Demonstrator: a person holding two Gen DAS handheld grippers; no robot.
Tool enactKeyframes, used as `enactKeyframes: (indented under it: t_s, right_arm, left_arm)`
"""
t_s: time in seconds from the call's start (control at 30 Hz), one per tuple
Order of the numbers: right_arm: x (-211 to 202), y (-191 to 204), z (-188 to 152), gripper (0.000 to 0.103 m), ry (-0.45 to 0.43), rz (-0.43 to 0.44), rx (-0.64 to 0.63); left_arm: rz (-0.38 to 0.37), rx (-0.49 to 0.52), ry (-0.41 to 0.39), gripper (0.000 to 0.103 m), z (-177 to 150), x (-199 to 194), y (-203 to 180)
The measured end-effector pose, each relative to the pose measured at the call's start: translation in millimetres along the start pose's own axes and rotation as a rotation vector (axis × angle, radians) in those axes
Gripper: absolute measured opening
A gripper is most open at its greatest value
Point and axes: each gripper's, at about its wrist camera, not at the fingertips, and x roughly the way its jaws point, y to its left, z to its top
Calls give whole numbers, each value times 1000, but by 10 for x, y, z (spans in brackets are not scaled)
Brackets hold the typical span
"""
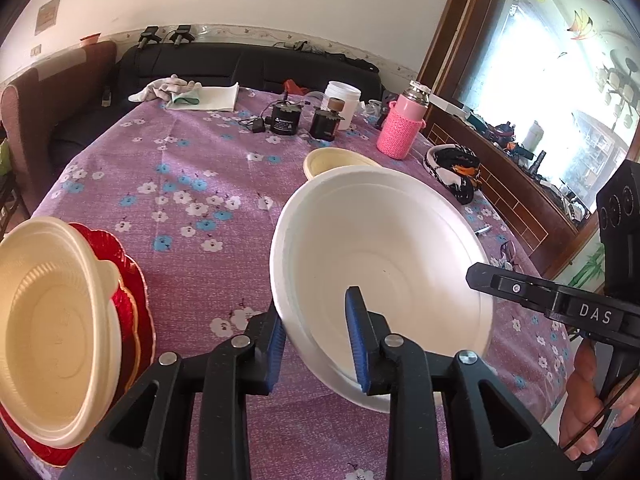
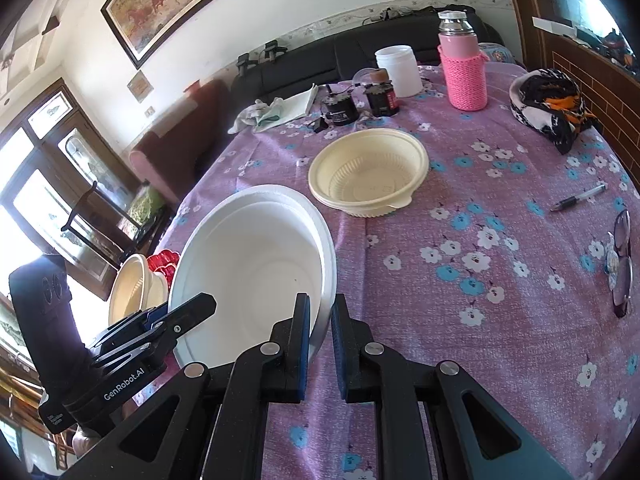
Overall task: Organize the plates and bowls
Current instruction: 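Carry the small white bowl over the red plate stack with the left tool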
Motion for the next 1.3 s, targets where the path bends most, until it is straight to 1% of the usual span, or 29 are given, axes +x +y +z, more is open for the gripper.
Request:
enactKeyframes:
  t_s: [0.47, 0.77, 0.87, 0.97, 1.07, 1.3]
  right_arm:
    - [64, 291, 104, 12, 2, 38, -45]
    - [165, 537, 173, 12, 23, 88, -66]
    - [184, 671, 191, 12, 26, 112, -84]
    - [203, 836, 225, 12, 26, 139, -108]
    - [238, 1048, 248, 12, 35, 173, -140]
    - [486, 1496, 247, 12, 93, 240, -181]
  left_arm:
    - [27, -41, -41, 26, 26, -242, 236]
    - [58, -75, -62, 28, 35, -447, 495]
    - [72, -89, -76, 29, 31, -549, 597]
    - [87, -106, -103, 32, 44, -704, 705]
    - [119, -119, -133, 35, 42, -880, 826]
    - [186, -183, -159, 36, -25, -1160, 1218]
